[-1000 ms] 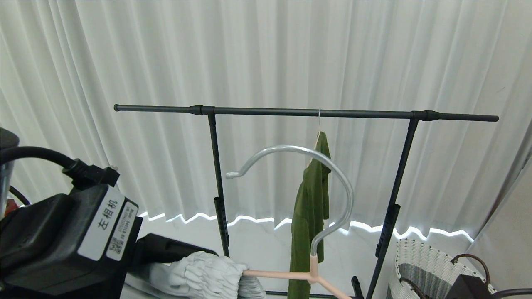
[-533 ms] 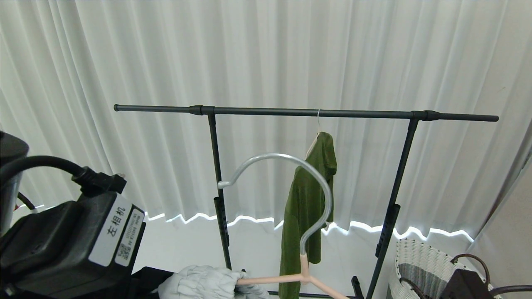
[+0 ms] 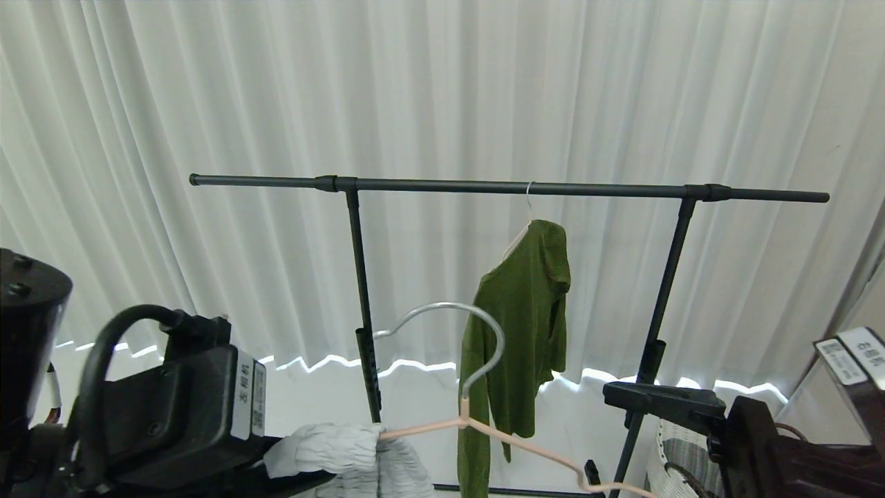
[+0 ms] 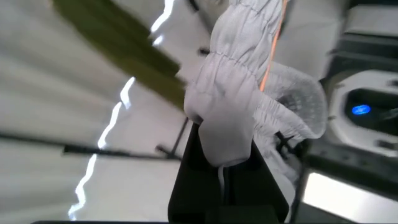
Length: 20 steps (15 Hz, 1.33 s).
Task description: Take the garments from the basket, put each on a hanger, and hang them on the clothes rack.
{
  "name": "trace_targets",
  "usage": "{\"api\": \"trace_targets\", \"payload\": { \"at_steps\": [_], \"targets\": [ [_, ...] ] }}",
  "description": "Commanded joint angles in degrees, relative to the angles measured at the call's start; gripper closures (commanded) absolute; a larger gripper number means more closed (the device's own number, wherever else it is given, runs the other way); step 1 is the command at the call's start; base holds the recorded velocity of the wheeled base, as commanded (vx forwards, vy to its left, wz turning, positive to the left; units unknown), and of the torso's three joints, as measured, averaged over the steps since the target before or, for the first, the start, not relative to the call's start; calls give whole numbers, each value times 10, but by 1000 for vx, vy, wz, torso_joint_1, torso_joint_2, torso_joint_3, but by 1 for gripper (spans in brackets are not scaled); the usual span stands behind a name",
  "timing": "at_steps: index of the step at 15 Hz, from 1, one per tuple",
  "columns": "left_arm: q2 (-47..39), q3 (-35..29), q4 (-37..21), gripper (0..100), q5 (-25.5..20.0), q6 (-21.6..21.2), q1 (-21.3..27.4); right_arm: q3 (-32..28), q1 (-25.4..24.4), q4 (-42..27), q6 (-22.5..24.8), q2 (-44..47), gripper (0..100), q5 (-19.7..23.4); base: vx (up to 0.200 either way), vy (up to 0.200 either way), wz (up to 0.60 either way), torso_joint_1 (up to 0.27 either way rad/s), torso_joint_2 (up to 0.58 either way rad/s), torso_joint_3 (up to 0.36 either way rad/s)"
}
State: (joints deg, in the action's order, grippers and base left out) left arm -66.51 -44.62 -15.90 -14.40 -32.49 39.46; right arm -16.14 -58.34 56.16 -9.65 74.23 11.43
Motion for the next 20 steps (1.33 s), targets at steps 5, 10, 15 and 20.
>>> {"api": "trace_targets", "payload": {
  "at_steps": [5, 10, 15, 20],
  "targets": [
    [-59, -42, 8, 100, 156, 134, -52, 0, 86, -1, 61, 94, 0, -12, 0, 0, 0, 0, 0, 0],
    [-84, -105, 71, 100, 176, 257, -22, -41, 72, -1, 2, 196, 0, -29, 0, 0, 0, 0, 0, 0],
    [-88, -103, 140, 100, 175, 255, 11, -143, 52, -16, -99, 268, 0, -70, 0, 0, 0, 0, 0, 0],
    [-93, -104, 160, 100, 175, 254, 26, -148, 52, -13, -102, 309, 0, -97, 0, 0, 0, 0, 0, 0]
  ]
}}
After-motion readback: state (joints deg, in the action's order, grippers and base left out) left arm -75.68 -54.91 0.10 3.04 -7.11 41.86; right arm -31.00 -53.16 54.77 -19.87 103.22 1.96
